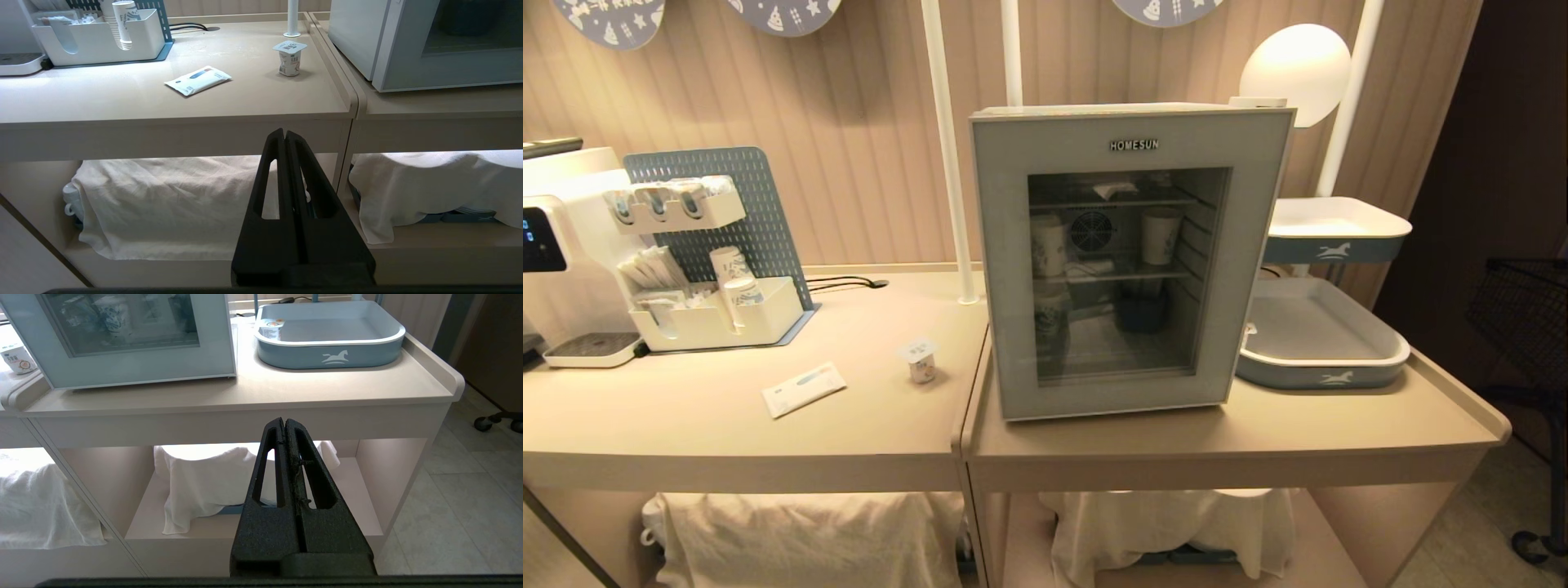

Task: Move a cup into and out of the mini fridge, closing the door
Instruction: Open the freezer door

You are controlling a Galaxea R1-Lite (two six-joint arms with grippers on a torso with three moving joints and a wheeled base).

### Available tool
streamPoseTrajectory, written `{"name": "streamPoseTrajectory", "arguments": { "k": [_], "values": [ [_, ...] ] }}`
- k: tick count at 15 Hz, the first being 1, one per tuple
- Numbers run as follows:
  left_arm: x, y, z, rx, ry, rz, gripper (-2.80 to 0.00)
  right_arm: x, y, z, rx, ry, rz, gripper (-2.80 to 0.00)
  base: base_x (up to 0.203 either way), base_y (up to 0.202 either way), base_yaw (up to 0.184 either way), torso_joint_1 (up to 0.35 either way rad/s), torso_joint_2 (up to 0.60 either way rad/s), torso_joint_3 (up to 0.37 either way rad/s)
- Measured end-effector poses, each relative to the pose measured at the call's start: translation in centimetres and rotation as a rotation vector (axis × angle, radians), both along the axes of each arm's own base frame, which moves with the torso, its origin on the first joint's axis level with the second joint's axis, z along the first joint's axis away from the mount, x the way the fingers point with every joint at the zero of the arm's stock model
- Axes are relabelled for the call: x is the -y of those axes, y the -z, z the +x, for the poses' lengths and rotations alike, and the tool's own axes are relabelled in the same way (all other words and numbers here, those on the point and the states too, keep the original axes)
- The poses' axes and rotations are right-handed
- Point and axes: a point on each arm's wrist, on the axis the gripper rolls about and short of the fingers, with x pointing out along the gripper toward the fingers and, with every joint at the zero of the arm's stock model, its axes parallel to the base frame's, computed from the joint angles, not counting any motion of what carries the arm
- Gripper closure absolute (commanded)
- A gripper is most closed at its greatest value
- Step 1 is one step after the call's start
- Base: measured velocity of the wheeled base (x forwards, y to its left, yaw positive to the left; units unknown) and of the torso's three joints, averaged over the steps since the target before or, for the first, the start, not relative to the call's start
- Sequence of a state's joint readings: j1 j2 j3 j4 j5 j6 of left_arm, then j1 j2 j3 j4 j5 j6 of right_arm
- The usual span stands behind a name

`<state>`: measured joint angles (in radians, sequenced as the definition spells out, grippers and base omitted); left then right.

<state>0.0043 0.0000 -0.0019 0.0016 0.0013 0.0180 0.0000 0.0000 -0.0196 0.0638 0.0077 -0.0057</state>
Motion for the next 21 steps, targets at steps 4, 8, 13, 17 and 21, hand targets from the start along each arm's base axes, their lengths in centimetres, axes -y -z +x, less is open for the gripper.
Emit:
{"name": "streamPoseTrajectory", "arguments": {
  "k": [4,8,13,17,21],
  "values": [
    [0.0,0.0,0.0,-0.006,-0.001,0.001,0.00,0.0,0.0,0.0,0.000,0.000,0.000,0.00,0.000,0.000,0.000,0.000,0.00,0.000],
    [0.0,-1.5,-0.8,-0.005,0.000,0.004,0.00,0.0,0.0,0.0,0.000,0.000,0.000,0.00,0.000,0.000,0.000,0.000,0.00,0.000],
    [0.0,-0.3,-0.1,0.004,-0.002,0.018,0.00,0.0,0.0,0.0,0.000,0.000,0.000,0.00,0.000,0.000,0.000,0.000,0.00,0.000],
    [0.0,0.0,0.0,-0.004,0.000,0.031,0.00,0.0,0.0,0.0,0.000,0.000,0.000,0.00,0.000,0.000,0.000,0.000,0.00,0.000],
    [0.0,0.1,0.0,-0.008,-0.001,0.030,0.00,0.0,0.0,0.0,0.000,-0.001,0.000,0.00,0.107,0.000,-0.003,0.000,0.00,-0.002]
  ]
}}
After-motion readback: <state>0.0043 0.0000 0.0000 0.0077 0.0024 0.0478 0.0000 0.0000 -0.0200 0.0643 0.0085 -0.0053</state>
